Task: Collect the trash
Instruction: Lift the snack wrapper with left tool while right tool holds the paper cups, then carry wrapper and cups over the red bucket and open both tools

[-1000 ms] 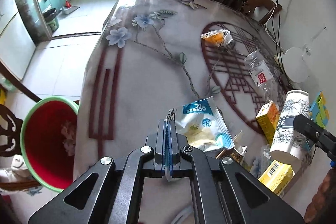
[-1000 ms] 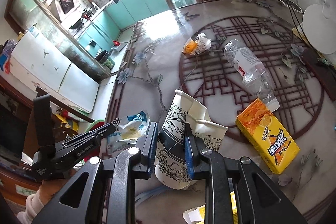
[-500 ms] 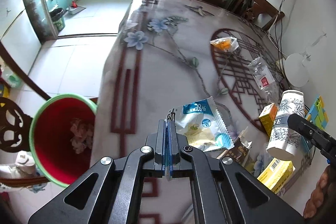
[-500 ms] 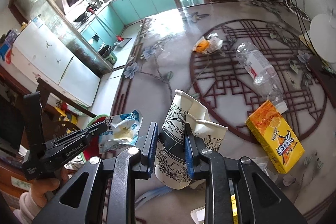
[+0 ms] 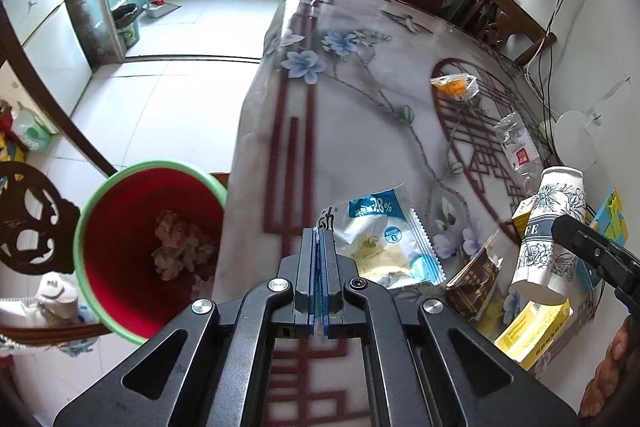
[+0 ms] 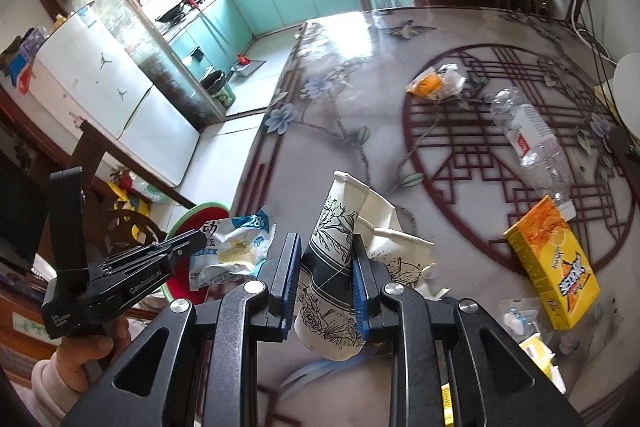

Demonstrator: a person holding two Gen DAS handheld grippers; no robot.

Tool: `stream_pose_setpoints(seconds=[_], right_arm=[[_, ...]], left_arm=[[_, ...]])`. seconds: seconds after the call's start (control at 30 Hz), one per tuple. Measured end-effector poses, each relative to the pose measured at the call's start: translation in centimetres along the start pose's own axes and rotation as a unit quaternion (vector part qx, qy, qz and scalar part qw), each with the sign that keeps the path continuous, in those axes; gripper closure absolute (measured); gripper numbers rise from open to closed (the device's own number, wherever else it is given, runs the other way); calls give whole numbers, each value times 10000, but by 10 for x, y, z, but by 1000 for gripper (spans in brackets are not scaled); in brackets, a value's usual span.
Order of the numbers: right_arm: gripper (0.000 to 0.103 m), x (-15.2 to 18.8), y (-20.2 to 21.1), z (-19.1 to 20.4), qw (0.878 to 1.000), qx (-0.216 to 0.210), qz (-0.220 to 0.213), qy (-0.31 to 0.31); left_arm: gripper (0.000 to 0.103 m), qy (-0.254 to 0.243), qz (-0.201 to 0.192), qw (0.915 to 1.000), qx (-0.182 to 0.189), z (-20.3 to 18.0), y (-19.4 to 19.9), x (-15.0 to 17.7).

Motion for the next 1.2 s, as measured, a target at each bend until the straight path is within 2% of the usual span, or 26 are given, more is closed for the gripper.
stream_pose_setpoints(seconds=[0.37, 0.67, 1.0, 1.2], right_arm=[[82, 4, -14, 36, 9998, -114, 92, 157], [82, 4, -33, 91, 9976, -323, 201, 586], [82, 5, -68, 171, 9867, -697, 456, 1395], [82, 6, -90, 199, 9807, -847, 631, 1647]], left_arm=[[102, 251, -8, 9994, -236, 48, 8, 7], [102, 575, -212, 9967, -536, 94, 22, 8], [102, 1138, -236, 9897, -841, 152, 33, 25], [102, 1385, -280, 9847, -1022, 180, 40, 29]])
Point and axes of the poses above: each gripper's, at about its wrist camera, not at the fingertips, and y roughly against the way its jaws point, z to its left, x to its underside, the point moved 1 cm from there along -y, roughly the way its jaws point, and after that the axes turned 5 degrees about y, right-handed, at the moved point
